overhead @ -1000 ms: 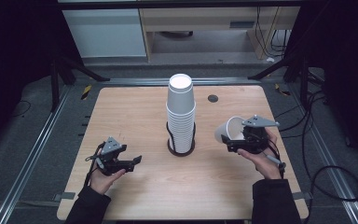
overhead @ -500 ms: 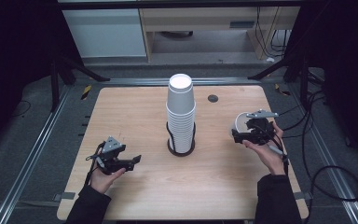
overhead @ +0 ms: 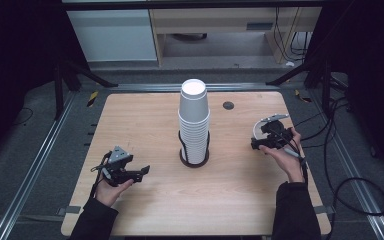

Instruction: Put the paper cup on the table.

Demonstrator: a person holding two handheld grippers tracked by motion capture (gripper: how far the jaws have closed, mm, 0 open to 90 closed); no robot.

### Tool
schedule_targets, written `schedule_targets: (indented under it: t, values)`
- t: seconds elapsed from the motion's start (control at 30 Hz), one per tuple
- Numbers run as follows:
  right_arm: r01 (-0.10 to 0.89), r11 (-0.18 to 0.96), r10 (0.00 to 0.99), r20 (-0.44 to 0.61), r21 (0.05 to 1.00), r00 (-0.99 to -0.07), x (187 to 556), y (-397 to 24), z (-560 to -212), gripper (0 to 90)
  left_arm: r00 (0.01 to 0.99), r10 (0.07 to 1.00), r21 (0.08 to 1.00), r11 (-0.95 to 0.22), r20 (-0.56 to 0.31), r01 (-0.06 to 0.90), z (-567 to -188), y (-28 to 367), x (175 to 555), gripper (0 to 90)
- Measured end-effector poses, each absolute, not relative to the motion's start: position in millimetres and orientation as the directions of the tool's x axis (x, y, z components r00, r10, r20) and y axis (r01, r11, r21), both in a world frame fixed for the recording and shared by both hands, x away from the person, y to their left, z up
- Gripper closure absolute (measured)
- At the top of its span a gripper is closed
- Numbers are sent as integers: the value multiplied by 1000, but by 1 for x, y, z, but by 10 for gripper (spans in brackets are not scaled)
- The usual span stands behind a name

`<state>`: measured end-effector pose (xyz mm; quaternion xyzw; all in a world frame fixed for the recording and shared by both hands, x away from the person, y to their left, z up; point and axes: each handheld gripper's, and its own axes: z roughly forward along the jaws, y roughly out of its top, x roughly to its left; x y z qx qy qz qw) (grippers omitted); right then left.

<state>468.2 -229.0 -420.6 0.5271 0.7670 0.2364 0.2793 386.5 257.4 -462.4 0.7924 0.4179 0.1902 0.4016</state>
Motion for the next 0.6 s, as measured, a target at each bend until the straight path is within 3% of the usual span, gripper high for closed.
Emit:
schedule_targets:
  t: [0.6]
  values:
    - [772,353,935,-197,529,-293,497,-238,-425,71,573,819,789,-336,-23,514,-461,262,387,191]
